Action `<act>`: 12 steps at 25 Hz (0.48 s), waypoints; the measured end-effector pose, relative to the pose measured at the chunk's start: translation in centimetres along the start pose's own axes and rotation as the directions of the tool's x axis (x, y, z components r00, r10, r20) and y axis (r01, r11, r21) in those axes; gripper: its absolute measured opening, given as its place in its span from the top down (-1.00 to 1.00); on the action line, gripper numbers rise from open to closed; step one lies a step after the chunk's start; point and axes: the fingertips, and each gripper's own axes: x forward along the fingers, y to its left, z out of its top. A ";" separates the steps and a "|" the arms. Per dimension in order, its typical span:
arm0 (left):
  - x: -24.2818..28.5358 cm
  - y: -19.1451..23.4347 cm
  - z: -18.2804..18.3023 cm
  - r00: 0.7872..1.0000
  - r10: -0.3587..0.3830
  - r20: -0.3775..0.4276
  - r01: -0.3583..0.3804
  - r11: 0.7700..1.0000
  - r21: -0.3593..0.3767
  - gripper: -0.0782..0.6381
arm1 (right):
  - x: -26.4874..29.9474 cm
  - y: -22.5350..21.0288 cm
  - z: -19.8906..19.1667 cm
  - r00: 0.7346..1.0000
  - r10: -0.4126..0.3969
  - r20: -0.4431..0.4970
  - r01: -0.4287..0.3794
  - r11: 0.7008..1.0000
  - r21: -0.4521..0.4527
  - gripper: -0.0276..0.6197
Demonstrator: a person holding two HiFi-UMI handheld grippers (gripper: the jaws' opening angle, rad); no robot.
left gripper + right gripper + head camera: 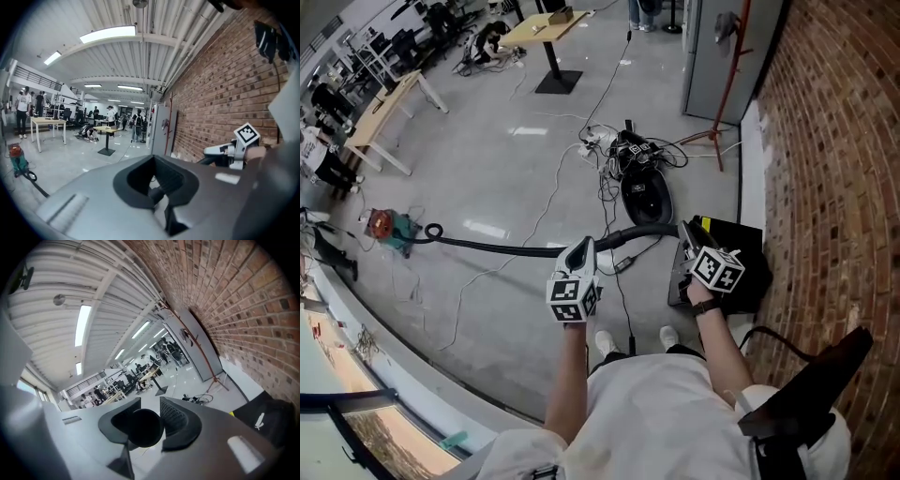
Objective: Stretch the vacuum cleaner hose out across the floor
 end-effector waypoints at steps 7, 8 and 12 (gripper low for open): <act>0.1 0.3 0.8 0.999 -0.023 0.028 0.023 1.000 -0.002 0.78 | -1.5 8.2 5.6 0.975 0.200 0.096 -0.175 0.959 -0.225 0.55; -0.1 0.6 1.0 0.999 -0.018 0.036 0.018 1.000 -0.002 0.78 | -1.6 9.5 5.6 0.969 0.231 0.090 -0.202 0.946 -0.253 0.55; -0.9 2.1 1.7 0.998 0.014 0.061 -0.014 1.000 -0.008 0.78 | -1.2 13.2 4.6 0.947 0.320 0.044 -0.289 0.900 -0.327 0.55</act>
